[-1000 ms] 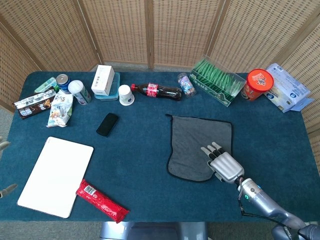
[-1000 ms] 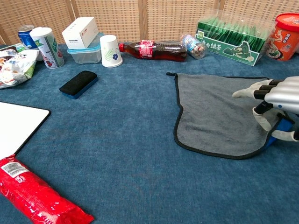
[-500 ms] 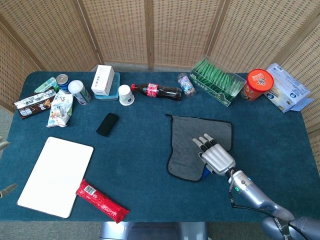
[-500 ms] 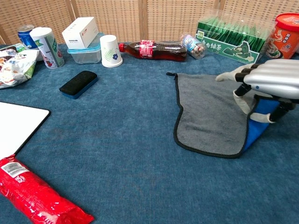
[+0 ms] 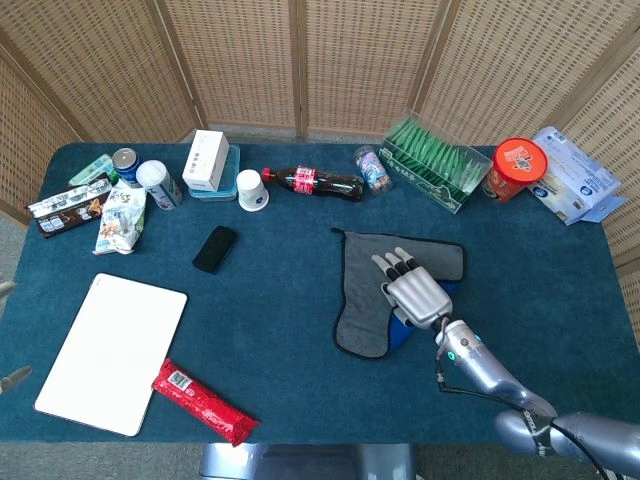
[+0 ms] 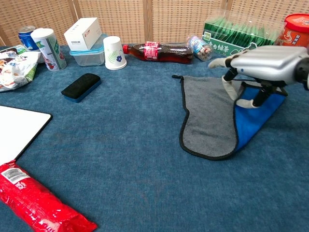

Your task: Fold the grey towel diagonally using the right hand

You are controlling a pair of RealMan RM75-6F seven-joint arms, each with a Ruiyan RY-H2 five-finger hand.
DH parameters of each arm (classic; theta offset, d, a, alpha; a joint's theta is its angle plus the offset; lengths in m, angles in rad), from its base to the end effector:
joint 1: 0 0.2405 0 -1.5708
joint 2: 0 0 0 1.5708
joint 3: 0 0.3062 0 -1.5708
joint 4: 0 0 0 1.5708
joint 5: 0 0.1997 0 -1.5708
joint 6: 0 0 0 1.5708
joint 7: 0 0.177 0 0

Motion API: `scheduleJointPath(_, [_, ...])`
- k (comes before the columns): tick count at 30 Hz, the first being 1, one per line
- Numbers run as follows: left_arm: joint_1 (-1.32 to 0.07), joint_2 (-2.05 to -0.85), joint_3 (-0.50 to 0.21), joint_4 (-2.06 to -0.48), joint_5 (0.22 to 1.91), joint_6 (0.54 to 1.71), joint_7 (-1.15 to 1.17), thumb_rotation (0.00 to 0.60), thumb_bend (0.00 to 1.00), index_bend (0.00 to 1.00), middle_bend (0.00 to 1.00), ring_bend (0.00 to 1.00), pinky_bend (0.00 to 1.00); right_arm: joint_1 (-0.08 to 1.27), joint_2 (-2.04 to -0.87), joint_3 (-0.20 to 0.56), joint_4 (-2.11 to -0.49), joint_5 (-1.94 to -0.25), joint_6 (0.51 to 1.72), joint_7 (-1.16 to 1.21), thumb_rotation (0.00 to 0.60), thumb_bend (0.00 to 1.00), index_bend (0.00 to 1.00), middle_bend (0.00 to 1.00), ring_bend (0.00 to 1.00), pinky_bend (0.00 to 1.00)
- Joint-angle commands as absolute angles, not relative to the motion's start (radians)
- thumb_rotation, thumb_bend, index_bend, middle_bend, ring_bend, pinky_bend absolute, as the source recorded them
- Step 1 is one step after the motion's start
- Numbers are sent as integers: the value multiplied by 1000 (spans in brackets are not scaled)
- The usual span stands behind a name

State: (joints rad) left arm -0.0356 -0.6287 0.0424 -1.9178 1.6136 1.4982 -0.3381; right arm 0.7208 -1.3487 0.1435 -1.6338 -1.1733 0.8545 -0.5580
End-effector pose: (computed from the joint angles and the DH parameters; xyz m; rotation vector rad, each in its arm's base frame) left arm -0.2927 0.1784 0.3036 -1.4067 -1.0867 -0.9691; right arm -0.1864 -0.3865 0.0246 2.0691 -0.6678 0.7037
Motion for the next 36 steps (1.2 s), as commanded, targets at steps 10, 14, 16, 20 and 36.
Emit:
scheduleJointPath(10, [-46, -628, 38, -1921, 1595, 1476, -338, 600, 113, 113, 0, 0, 0, 834, -1427, 216, -1604, -984, 861, -640, 600, 449, 896, 0, 0, 102])
scheduleJointPath(14, [-50, -627, 36, -1922, 1589, 1468, -338, 600, 114, 113, 0, 0, 0, 870, -1456, 239, -1576, -931, 871, -655, 600, 453, 897, 0, 0, 102])
scheduleJointPath(16, [-53, -627, 35, -1923, 1586, 1464, -339, 600, 113, 113, 0, 0, 0, 888, -1472, 246, -1557, -905, 874, -665, 600, 453, 897, 0, 0, 101])
scheduleJointPath(20, [-59, -626, 33, -1920, 1577, 1451, -345, 600, 114, 113, 0, 0, 0, 922, -1505, 253, -1510, -852, 876, -684, 600, 453, 897, 0, 0, 101])
scheduleJointPath(36, [-73, -623, 25, -1907, 1555, 1423, -373, 600, 114, 114, 0, 0, 0, 996, -1624, 249, -1335, -755, 885, -686, 600, 455, 900, 0, 0, 102])
